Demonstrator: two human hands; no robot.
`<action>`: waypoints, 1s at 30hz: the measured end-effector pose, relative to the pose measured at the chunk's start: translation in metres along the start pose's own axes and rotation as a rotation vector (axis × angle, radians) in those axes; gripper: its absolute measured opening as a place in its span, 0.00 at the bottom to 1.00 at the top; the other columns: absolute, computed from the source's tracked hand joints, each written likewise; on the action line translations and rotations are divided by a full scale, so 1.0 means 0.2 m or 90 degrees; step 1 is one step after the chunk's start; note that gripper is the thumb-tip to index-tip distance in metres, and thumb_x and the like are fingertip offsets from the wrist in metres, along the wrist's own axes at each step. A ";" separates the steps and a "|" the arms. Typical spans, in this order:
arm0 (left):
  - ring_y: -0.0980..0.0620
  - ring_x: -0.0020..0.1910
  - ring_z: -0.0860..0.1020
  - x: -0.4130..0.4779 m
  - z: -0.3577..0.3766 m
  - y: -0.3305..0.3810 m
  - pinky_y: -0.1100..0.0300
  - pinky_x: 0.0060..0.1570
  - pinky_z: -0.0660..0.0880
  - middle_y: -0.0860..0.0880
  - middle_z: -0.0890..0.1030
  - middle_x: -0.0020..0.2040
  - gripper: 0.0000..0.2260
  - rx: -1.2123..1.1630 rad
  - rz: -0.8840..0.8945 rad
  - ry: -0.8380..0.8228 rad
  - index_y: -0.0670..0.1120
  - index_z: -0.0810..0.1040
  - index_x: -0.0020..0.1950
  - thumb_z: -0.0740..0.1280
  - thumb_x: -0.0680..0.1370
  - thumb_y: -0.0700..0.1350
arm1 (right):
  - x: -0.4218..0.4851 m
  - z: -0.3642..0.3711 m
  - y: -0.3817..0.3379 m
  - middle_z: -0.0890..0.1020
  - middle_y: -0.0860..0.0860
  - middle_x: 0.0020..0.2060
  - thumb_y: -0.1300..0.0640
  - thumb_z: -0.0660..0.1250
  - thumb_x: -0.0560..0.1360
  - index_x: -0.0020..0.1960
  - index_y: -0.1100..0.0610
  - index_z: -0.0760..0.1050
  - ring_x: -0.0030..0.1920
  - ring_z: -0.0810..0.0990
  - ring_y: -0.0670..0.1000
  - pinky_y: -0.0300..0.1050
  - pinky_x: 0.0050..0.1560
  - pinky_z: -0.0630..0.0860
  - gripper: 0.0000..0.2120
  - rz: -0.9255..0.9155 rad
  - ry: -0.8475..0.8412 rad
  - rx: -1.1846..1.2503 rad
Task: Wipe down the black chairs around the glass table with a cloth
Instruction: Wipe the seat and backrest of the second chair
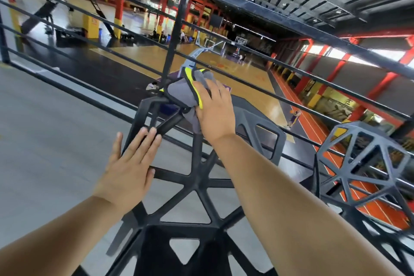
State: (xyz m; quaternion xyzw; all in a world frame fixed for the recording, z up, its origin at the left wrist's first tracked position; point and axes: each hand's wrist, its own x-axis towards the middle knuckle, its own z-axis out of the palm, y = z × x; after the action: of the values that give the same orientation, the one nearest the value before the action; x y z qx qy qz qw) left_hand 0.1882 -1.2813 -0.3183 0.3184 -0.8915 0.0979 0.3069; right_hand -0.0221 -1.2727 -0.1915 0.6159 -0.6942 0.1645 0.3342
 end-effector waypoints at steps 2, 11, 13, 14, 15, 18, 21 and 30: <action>0.50 0.77 0.46 0.00 0.00 0.00 0.38 0.71 0.50 0.44 0.61 0.74 0.27 0.010 0.029 -0.016 0.40 0.57 0.75 0.50 0.76 0.49 | -0.04 -0.01 0.12 0.67 0.57 0.70 0.59 0.65 0.76 0.73 0.53 0.64 0.71 0.62 0.62 0.58 0.72 0.56 0.26 0.051 -0.006 -0.010; 0.52 0.76 0.45 0.01 0.02 0.01 0.38 0.71 0.50 0.43 0.65 0.73 0.29 0.033 0.034 -0.020 0.37 0.64 0.71 0.51 0.74 0.51 | -0.19 -0.13 0.31 0.64 0.55 0.71 0.66 0.61 0.76 0.72 0.54 0.65 0.69 0.61 0.58 0.50 0.68 0.63 0.25 0.211 -0.019 0.077; 0.52 0.76 0.44 0.01 0.02 0.01 0.38 0.71 0.50 0.43 0.65 0.72 0.29 0.036 0.036 -0.017 0.37 0.64 0.71 0.51 0.74 0.51 | -0.29 -0.16 0.39 0.64 0.57 0.71 0.71 0.60 0.73 0.71 0.56 0.67 0.68 0.63 0.61 0.53 0.66 0.66 0.27 0.248 -0.007 0.054; 0.52 0.76 0.45 0.01 0.02 0.02 0.38 0.71 0.50 0.43 0.65 0.72 0.29 0.040 0.037 -0.015 0.37 0.64 0.71 0.51 0.74 0.51 | -0.36 -0.18 0.44 0.64 0.59 0.71 0.72 0.61 0.72 0.70 0.58 0.68 0.67 0.63 0.63 0.54 0.65 0.65 0.28 0.263 -0.003 0.043; 0.52 0.76 0.45 0.01 0.02 0.02 0.37 0.71 0.50 0.43 0.65 0.73 0.29 0.044 0.038 -0.014 0.37 0.65 0.71 0.51 0.74 0.51 | -0.43 -0.20 0.50 0.64 0.60 0.71 0.73 0.60 0.71 0.70 0.59 0.69 0.67 0.63 0.64 0.55 0.65 0.65 0.28 0.280 -0.001 0.035; 0.50 0.76 0.46 0.01 0.02 0.02 0.35 0.70 0.50 0.42 0.64 0.73 0.29 0.056 0.037 -0.025 0.37 0.64 0.71 0.50 0.74 0.52 | -0.63 -0.22 0.59 0.63 0.61 0.71 0.75 0.58 0.71 0.69 0.60 0.70 0.67 0.63 0.64 0.55 0.63 0.67 0.28 0.375 -0.020 0.035; 0.48 0.76 0.49 0.00 0.02 0.03 0.34 0.70 0.50 0.41 0.65 0.73 0.30 0.066 0.035 -0.029 0.36 0.64 0.71 0.50 0.74 0.52 | -0.91 -0.22 0.64 0.67 0.59 0.67 0.70 0.62 0.72 0.65 0.61 0.72 0.61 0.71 0.63 0.50 0.57 0.71 0.21 0.528 -0.132 0.048; 0.44 0.74 0.55 0.00 0.03 0.05 0.33 0.69 0.48 0.40 0.63 0.74 0.31 0.124 0.038 -0.068 0.37 0.62 0.72 0.50 0.74 0.52 | -0.66 -0.29 0.48 0.70 0.64 0.66 0.78 0.58 0.67 0.64 0.62 0.75 0.67 0.66 0.63 0.52 0.69 0.63 0.28 0.290 0.213 0.112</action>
State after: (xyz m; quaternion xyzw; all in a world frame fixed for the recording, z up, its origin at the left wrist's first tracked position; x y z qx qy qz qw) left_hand 0.1801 -1.2757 -0.3232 0.3247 -0.9019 0.1764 0.2238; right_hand -0.0979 -1.1181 -0.2196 0.4355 -0.7329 0.3940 0.3435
